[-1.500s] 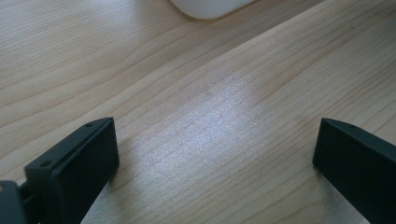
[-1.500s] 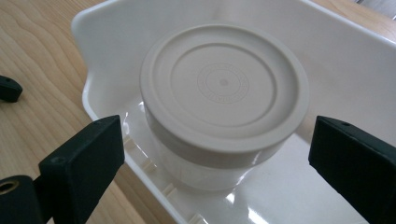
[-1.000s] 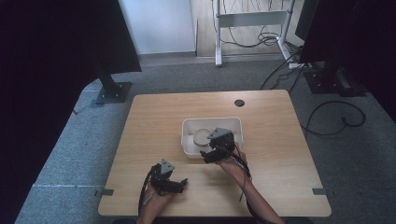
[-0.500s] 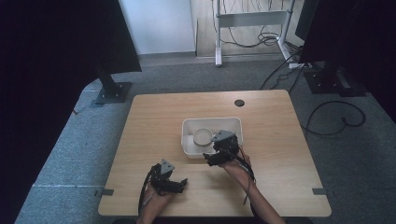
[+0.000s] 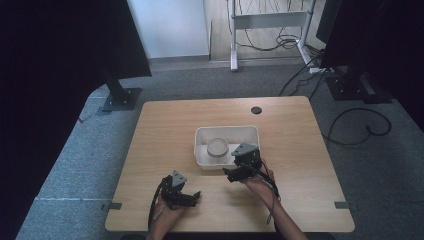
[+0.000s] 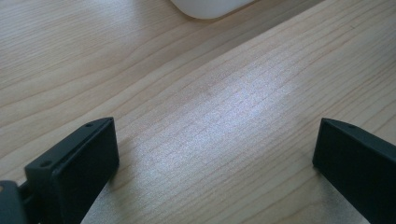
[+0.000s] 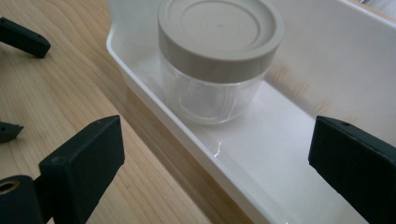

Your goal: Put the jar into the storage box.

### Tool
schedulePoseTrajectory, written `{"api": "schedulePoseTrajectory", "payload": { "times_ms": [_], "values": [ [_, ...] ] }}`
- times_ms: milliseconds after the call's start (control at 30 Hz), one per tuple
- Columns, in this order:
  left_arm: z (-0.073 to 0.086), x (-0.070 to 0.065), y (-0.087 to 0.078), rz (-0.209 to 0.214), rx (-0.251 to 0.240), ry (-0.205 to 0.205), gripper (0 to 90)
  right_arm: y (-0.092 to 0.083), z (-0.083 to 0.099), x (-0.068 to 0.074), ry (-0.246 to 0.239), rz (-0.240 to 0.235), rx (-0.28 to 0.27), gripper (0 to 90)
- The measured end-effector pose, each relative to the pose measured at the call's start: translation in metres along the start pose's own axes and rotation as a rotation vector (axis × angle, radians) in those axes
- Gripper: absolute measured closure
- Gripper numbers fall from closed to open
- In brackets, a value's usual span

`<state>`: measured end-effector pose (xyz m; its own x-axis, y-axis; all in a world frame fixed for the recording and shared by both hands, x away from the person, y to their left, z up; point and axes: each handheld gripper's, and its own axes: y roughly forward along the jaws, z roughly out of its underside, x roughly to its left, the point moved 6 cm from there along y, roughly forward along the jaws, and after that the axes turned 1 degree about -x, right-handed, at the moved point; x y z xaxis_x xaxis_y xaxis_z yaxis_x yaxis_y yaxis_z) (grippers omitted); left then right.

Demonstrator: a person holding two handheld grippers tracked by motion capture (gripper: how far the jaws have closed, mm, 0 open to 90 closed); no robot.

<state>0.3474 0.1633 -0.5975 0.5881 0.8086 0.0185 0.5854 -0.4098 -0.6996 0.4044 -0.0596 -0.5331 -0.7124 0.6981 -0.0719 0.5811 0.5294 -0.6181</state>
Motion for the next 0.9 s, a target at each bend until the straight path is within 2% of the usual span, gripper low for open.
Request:
{"api": "schedulePoseTrajectory", "payload": {
  "times_ms": [900],
  "values": [
    [0.0,0.0,0.0,0.0,0.002,0.001,0.0,-0.031,0.033,-0.011,0.03,0.007,-0.012,3.2]
  ]
}}
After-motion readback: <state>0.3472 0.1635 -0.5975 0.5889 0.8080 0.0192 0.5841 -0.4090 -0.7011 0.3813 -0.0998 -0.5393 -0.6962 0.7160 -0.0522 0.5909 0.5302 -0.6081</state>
